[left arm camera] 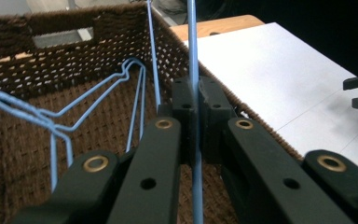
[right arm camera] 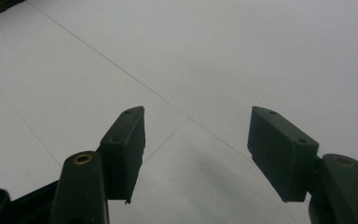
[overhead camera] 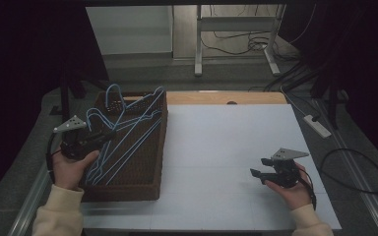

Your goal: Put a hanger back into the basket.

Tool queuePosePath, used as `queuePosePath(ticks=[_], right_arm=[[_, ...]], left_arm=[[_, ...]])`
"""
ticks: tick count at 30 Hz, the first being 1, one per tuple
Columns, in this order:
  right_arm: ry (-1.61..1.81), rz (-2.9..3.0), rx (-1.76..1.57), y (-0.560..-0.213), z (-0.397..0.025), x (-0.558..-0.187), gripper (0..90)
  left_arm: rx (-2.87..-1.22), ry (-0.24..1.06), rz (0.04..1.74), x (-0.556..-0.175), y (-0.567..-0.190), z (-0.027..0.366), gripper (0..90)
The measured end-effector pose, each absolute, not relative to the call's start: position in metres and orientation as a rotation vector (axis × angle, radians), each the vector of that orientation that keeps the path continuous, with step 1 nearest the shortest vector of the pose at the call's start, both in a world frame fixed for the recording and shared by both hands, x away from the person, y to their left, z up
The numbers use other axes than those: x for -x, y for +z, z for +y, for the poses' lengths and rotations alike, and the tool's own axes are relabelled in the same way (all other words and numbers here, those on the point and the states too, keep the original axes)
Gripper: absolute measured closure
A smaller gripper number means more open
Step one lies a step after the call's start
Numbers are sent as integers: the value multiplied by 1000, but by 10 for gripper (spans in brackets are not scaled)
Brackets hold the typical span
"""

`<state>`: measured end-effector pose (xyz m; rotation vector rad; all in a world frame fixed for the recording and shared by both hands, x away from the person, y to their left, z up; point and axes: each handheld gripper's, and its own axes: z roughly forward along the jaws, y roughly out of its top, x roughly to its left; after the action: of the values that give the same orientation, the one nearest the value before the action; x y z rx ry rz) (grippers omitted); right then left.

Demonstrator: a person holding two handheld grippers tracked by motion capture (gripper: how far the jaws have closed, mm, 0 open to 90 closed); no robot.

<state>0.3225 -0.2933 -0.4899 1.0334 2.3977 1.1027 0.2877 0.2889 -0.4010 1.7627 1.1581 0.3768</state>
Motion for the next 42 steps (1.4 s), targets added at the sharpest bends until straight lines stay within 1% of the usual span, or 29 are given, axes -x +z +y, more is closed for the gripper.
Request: queuePosePath(ticks=[12,18,28,31,32,34,35,37,42], right_arm=[[1096,2401,-1037,-491,-292,-323,372],[1096,2402,-1038,-491,-293,-323,371],[1091,2402,-1041,-491,-293,-323,371],[1091,2400,-1041,-491,-293,-323,372],[1092,2400,-1042,-491,-293,-323,372],[1092,2400,-1042,-491,-293,-323,371],[1093,2400,-1042,-491,-293,-323,372],[1091,2402,-1042,-491,-293,-323,371],[1083,2412,-1039,-492,-292,-323,368]], left_arm=[[-1840,279,1188,-310,-418,287,865],[-1850,253,1207,-312,-425,290,865],[-1921,219,1251,-320,-439,288,864],[-1933,245,1283,-321,-441,289,864],[-1968,291,1345,-323,-443,289,863],[-1984,316,1406,-325,-448,291,862],[-1984,316,1406,-325,-448,291,861],[-2011,342,1477,-330,-454,294,860],[-2072,366,1538,-335,-459,292,855]])
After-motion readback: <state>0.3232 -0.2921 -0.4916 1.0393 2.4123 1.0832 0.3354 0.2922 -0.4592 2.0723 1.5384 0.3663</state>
